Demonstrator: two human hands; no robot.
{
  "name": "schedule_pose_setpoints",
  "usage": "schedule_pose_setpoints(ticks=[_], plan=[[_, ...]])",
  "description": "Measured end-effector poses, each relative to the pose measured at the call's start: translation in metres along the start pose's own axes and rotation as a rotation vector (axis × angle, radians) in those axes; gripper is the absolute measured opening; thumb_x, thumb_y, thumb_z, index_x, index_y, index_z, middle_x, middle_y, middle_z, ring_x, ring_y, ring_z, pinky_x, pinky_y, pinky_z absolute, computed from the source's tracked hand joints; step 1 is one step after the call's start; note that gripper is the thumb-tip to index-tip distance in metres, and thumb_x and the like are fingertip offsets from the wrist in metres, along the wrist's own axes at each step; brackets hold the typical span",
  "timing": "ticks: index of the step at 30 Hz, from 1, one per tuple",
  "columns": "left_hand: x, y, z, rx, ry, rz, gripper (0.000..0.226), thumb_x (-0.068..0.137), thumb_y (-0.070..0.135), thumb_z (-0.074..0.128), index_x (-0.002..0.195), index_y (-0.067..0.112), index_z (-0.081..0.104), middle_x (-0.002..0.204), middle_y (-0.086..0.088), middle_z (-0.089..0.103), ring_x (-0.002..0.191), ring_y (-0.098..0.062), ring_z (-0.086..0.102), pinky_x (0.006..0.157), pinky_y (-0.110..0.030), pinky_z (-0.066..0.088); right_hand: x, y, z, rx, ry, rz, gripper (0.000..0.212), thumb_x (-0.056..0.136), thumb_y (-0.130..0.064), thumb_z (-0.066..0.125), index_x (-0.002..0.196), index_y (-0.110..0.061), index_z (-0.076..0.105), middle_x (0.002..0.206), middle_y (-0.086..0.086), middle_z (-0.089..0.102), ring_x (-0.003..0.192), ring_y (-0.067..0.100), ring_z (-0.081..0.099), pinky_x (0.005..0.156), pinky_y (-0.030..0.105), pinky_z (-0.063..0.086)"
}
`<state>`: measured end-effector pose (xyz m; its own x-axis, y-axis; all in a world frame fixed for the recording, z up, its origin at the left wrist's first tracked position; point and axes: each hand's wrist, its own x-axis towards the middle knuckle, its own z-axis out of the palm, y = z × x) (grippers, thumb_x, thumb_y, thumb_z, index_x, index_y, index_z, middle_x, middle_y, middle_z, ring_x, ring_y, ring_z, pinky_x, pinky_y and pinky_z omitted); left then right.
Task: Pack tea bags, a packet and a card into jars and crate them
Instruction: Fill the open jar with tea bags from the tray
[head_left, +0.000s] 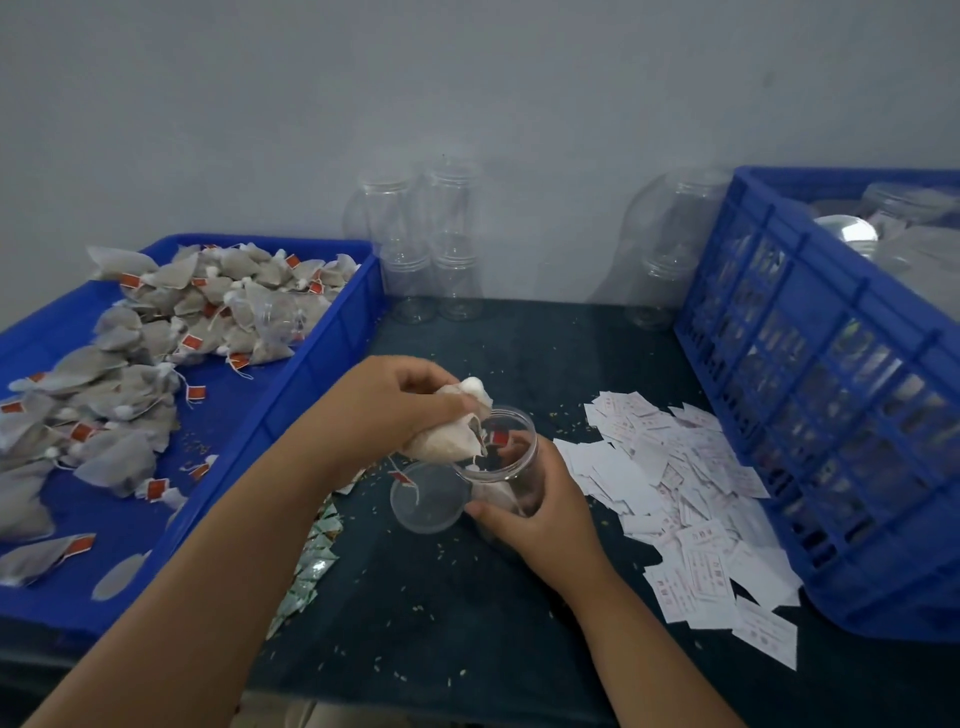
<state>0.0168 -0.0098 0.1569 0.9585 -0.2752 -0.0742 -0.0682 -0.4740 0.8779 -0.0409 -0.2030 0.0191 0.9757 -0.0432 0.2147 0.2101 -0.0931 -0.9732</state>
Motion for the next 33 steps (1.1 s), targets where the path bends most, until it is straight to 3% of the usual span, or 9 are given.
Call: schedule_pose_setpoints(ticks=[4, 8, 13, 17, 20, 22, 25, 28, 33], plan=[[0.0, 0.005, 0.003, 0.112, -0.067, -0.006, 0.003, 0.086, 0.048, 0.079, 0.088, 0.051, 0.079, 0.087, 0.024, 0.076, 0.078, 0.003, 0.072, 0.056, -0.011, 0.052, -0.001, 0.001, 0.001, -0.013, 0.004, 0.005, 0.069, 0.074, -0.036, 0.098, 0.129, -0.052, 0.06, 0.13, -0.015, 0.074, 0.123, 0.009, 0.071, 0.092, 0.027, 0.06], [0.0, 0.004, 0.004, 0.006, -0.065, -0.006, 0.014, 0.087, 0.045, 0.08, 0.101, 0.046, 0.078, 0.096, 0.016, 0.078, 0.084, -0.006, 0.076, 0.069, -0.026, 0.06, -0.001, 0.004, 0.001, 0.017, -0.012, 0.033, 0.072, 0.074, -0.037, 0.1, 0.132, -0.05, 0.06, 0.135, -0.009, 0.074, 0.126, 0.015, 0.072, 0.103, 0.048, 0.061], [0.001, 0.008, 0.003, 0.02, 0.2, 0.101, 0.026, 0.089, 0.064, 0.067, 0.085, 0.041, 0.078, 0.083, 0.016, 0.075, 0.073, 0.001, 0.07, 0.063, -0.023, 0.05, -0.001, 0.006, 0.0, -0.033, 0.009, 0.054, 0.077, 0.071, -0.047, 0.1, 0.134, -0.053, 0.057, 0.136, -0.016, 0.072, 0.126, 0.008, 0.07, 0.105, 0.048, 0.061], [0.005, 0.009, 0.018, 0.27, 0.409, 0.221, 0.044, 0.082, 0.071, 0.069, 0.069, 0.03, 0.069, 0.071, 0.016, 0.067, 0.067, 0.0, 0.061, 0.061, -0.019, 0.042, -0.001, 0.008, 0.0, -0.004, 0.006, 0.071, 0.078, 0.072, -0.042, 0.1, 0.136, -0.048, 0.057, 0.136, -0.01, 0.072, 0.125, 0.016, 0.072, 0.1, 0.059, 0.062], [0.007, 0.008, 0.037, 0.506, 0.32, 0.243, 0.046, 0.078, 0.077, 0.066, 0.066, 0.033, 0.062, 0.075, 0.012, 0.06, 0.071, -0.004, 0.057, 0.063, -0.02, 0.039, 0.0, 0.007, 0.0, -0.016, -0.004, 0.062, 0.076, 0.072, -0.043, 0.1, 0.136, -0.045, 0.058, 0.133, -0.005, 0.073, 0.121, 0.02, 0.073, 0.097, 0.061, 0.061], [0.007, 0.005, 0.045, 0.616, 0.179, 0.205, 0.043, 0.08, 0.075, 0.066, 0.068, 0.034, 0.067, 0.081, 0.013, 0.06, 0.075, -0.004, 0.058, 0.064, -0.019, 0.041, 0.0, 0.006, -0.001, -0.038, -0.009, 0.048, 0.072, 0.074, -0.042, 0.099, 0.135, -0.043, 0.06, 0.13, -0.005, 0.075, 0.118, 0.02, 0.074, 0.094, 0.055, 0.063], [0.006, 0.001, 0.039, 0.6, 0.043, 0.169, 0.016, 0.087, 0.053, 0.076, 0.094, 0.039, 0.078, 0.098, 0.018, 0.059, 0.092, -0.005, 0.06, 0.071, -0.013, 0.04, 0.0, 0.002, -0.001, -0.033, 0.016, 0.041, 0.069, 0.074, -0.044, 0.097, 0.131, -0.051, 0.06, 0.126, -0.012, 0.076, 0.113, 0.012, 0.076, 0.085, 0.031, 0.063], [0.003, -0.002, 0.02, 0.419, -0.055, 0.144, 0.029, 0.087, 0.032, 0.082, 0.113, 0.041, 0.074, 0.103, 0.023, 0.067, 0.094, 0.003, 0.065, 0.068, -0.009, 0.048, 0.0, 0.001, -0.002, -0.023, 0.035, 0.044, 0.07, 0.071, -0.045, 0.098, 0.127, -0.06, 0.059, 0.127, -0.017, 0.075, 0.113, 0.008, 0.075, 0.087, 0.025, 0.062], [-0.001, 0.001, 0.006, 0.055, 0.186, 0.178, 0.02, 0.091, 0.032, 0.078, 0.11, 0.037, 0.075, 0.096, 0.027, 0.075, 0.088, 0.007, 0.071, 0.062, -0.006, 0.05, -0.001, 0.001, 0.0, -0.054, 0.034, 0.025, 0.072, 0.069, -0.045, 0.099, 0.126, -0.061, 0.058, 0.131, -0.022, 0.072, 0.121, 0.002, 0.071, 0.094, 0.016, 0.056]])
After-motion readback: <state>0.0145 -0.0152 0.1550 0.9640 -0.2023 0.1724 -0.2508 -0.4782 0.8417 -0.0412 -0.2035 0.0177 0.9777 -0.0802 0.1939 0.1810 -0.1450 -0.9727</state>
